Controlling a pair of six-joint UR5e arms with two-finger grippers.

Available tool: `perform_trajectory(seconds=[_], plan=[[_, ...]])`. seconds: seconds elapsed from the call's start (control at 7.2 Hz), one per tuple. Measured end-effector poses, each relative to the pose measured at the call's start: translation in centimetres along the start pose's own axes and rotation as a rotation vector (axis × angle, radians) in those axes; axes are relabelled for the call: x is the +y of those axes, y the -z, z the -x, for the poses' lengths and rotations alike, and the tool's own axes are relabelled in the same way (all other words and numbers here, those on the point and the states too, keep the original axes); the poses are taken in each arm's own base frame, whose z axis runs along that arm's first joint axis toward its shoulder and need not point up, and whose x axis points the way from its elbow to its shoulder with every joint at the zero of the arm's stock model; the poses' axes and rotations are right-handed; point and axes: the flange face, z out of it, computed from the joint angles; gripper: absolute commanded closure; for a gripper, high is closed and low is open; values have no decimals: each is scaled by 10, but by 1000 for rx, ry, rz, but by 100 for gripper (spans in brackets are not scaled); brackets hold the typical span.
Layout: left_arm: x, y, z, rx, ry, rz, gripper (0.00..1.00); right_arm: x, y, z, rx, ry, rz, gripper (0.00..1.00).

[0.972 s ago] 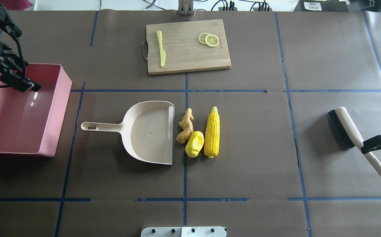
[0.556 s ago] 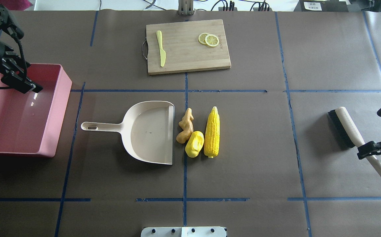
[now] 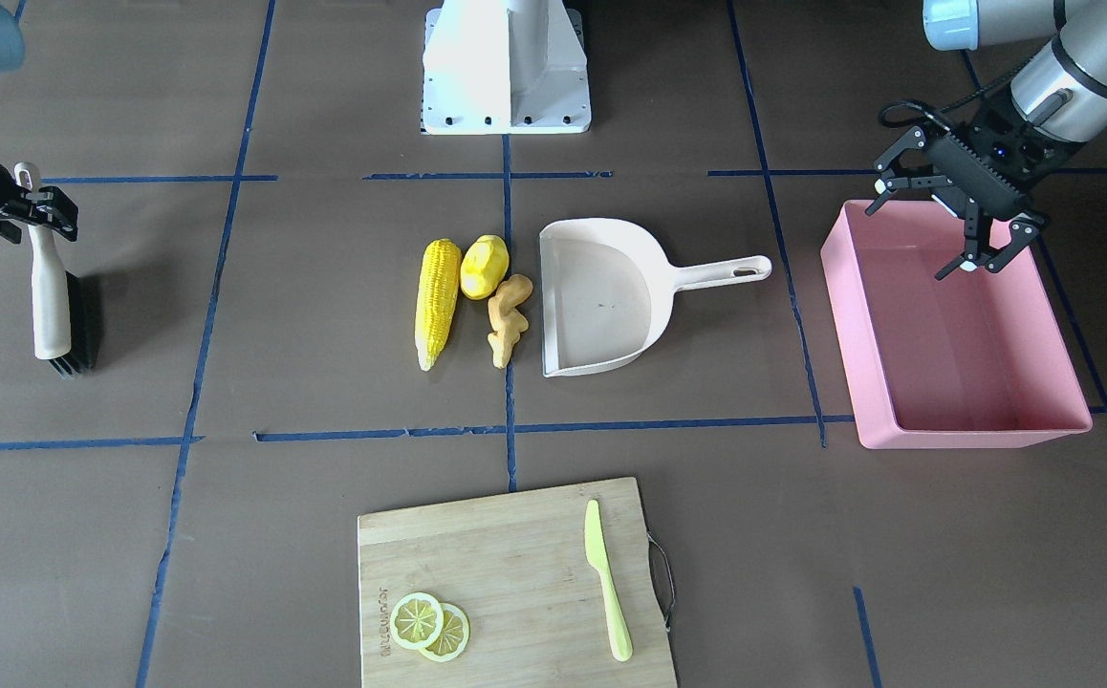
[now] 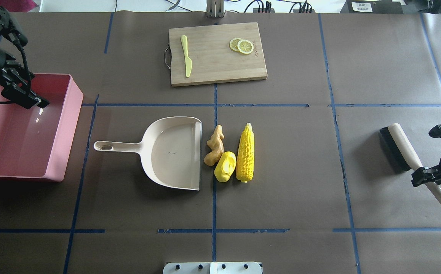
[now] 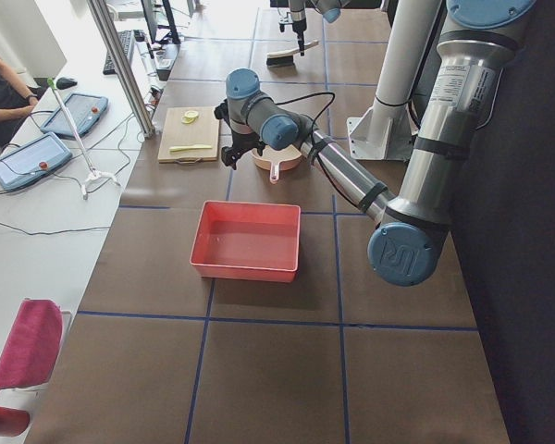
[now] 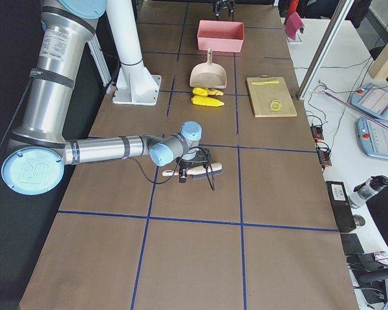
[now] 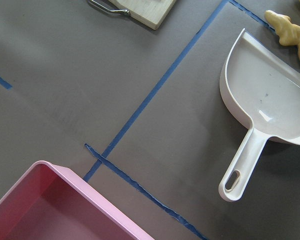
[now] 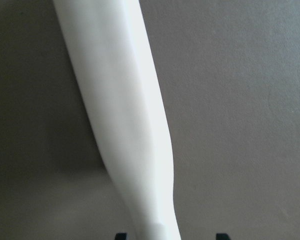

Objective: Sweep and dump trash into bin
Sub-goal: 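Move the left gripper to the dustpan handle while the right gripper grasps the brush handle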

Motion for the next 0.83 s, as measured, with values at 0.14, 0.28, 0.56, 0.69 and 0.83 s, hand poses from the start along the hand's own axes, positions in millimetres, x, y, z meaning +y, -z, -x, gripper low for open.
perform_trajectory(seconds=[0.14, 0.28, 0.56, 0.69, 0.83], plan=[[0, 0, 0, 0, -1, -1, 0, 0, 0, 1, 4, 3, -4, 100], [0, 0, 0, 0, -3, -2, 0, -1, 0, 1, 6, 2, -7, 100], [-3, -3, -5, 8, -12, -1, 0, -1, 6, 5, -1, 6, -17, 100], [-4, -5, -8, 12, -18, -1, 0, 0, 13, 11, -14, 15, -24, 100], [-10, -8, -15, 21, -37, -2, 0, 1, 20, 18, -25, 22, -32, 100]])
